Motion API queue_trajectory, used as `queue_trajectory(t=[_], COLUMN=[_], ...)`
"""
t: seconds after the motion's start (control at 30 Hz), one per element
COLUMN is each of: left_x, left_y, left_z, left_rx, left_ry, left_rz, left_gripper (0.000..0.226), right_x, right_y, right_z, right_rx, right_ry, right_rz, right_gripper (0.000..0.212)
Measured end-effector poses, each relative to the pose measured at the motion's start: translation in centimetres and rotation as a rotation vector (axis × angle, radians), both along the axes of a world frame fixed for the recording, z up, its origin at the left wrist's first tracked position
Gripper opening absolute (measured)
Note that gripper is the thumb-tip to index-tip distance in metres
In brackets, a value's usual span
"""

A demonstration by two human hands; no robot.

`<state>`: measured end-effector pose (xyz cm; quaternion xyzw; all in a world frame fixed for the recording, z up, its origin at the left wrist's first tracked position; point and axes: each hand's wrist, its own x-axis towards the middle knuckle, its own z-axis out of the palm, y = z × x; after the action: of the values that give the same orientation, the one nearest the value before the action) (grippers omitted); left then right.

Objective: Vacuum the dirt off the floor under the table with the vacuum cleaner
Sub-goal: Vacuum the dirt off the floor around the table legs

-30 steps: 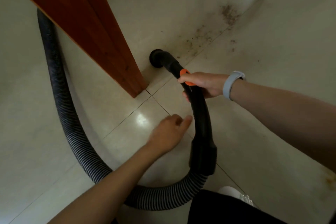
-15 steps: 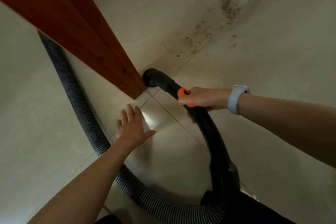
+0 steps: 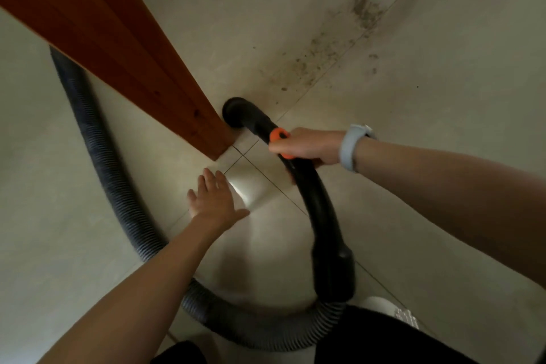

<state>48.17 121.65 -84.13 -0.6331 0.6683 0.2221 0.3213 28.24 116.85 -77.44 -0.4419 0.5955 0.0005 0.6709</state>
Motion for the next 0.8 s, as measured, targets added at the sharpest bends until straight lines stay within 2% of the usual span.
queue_trajectory(t=[0.07, 0.17, 0.33, 0.37, 0.43, 0.5, 0.53, 0.6, 0.67, 0.8], left_x=[0.0, -0.2, -2.3, -2.8, -3.8, -4.6, -4.9, -5.4, -5.7, -5.4], left_y=[-0.3, -0.5, 0.6, 0.8, 1.1, 1.4, 1.5, 1.6, 1.3, 0.8], left_z=[0.2, 0.8, 1.7, 2.1, 3.4, 4.7, 5.2, 6.2, 7.0, 6.6], left_rx=[0.005, -0.035, -0.095, -0.034, 0.245, 0.502, 0.546, 0.496, 0.323, -0.067], left_ry=[0.02, 0.118, 0.551, 0.654, 0.88, 1.053, 1.119, 1.212, 1.207, 0.964], left_rz=[0.025, 0.016, 0.183, 0.257, 0.519, 0.727, 0.756, 0.79, 0.799, 0.678], left_gripper=[0.099, 0.074, 0.044, 0.04, 0.038, 0.049, 0.053, 0.056, 0.057, 0.042], right_x=[0.5, -0.6, -2.2, -2.2, -2.0, -1.3, -0.7, 0.5, 1.7, 3.6], right_y=[-0.4, 1.3, 1.9, 1.3, 0.1, -1.0, -1.6, -2.7, -4.2, -7.2], right_z=[0.3, 0.3, -0.8, -0.7, -0.3, 0.1, 0.4, 0.7, 0.7, 1.3], right_rx=[-0.007, 0.107, 0.003, -0.012, -0.039, -0.062, -0.074, -0.1, -0.116, -0.111], right_ry=[-0.001, -0.043, 0.083, 0.092, 0.084, 0.063, 0.066, 0.074, 0.071, 0.032], right_rz=[-0.046, -0.139, -0.293, -0.314, -0.357, -0.381, -0.381, -0.366, -0.345, -0.393], right_gripper=[0.023, 0.02, 0.018, 0.019, 0.018, 0.018, 0.018, 0.019, 0.021, 0.028])
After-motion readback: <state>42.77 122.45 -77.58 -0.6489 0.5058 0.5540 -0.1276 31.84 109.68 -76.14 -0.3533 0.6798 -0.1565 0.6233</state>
